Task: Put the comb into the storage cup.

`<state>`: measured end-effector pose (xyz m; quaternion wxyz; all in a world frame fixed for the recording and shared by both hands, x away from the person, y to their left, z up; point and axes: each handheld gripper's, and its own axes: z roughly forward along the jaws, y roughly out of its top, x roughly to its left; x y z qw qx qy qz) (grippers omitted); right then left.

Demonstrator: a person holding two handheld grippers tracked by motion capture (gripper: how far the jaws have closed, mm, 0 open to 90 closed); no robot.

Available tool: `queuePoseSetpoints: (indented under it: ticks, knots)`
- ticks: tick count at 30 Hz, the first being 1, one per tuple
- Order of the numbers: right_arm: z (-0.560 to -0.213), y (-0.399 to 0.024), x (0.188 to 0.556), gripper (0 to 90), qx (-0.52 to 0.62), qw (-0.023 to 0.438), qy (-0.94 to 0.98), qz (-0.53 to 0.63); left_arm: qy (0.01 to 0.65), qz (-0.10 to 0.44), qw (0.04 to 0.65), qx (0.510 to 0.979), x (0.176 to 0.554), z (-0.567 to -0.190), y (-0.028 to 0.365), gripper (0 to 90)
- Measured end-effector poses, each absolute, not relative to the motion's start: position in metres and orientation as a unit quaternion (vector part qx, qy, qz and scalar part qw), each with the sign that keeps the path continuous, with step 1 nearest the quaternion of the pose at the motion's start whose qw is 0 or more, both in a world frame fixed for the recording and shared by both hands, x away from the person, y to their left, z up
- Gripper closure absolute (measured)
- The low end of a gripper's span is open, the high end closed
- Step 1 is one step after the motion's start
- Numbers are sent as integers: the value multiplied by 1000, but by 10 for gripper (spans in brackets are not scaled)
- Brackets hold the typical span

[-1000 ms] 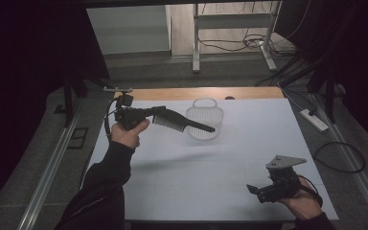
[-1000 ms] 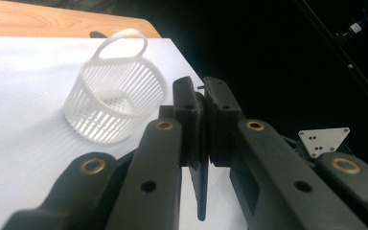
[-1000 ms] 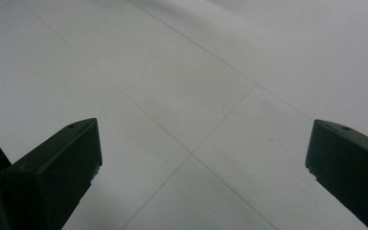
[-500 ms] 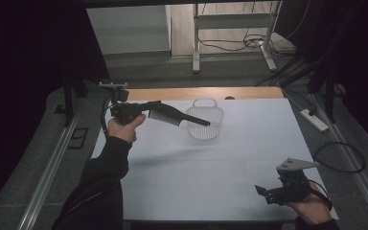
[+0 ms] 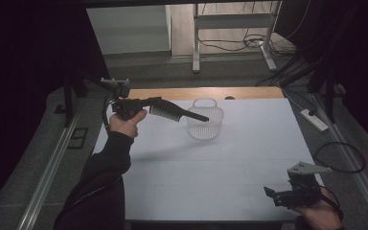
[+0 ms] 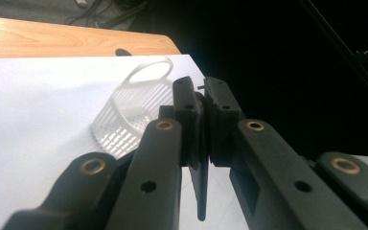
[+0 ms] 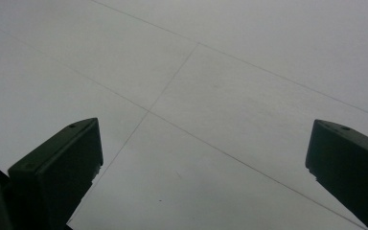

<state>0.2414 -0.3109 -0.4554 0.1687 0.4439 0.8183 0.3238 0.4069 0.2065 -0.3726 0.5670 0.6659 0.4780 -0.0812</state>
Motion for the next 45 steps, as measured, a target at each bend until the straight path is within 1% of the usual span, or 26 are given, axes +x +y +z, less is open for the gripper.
queuePoseSetpoints:
  ticks: [20, 45]
  knots:
    - [-453, -317, 235, 2, 447, 173, 811, 335, 499, -77, 549, 666, 432, -379, 185, 839]
    - [-454, -317, 234, 9, 446, 175, 812, 334, 513, -73, 528, 673, 451, -392, 161, 839]
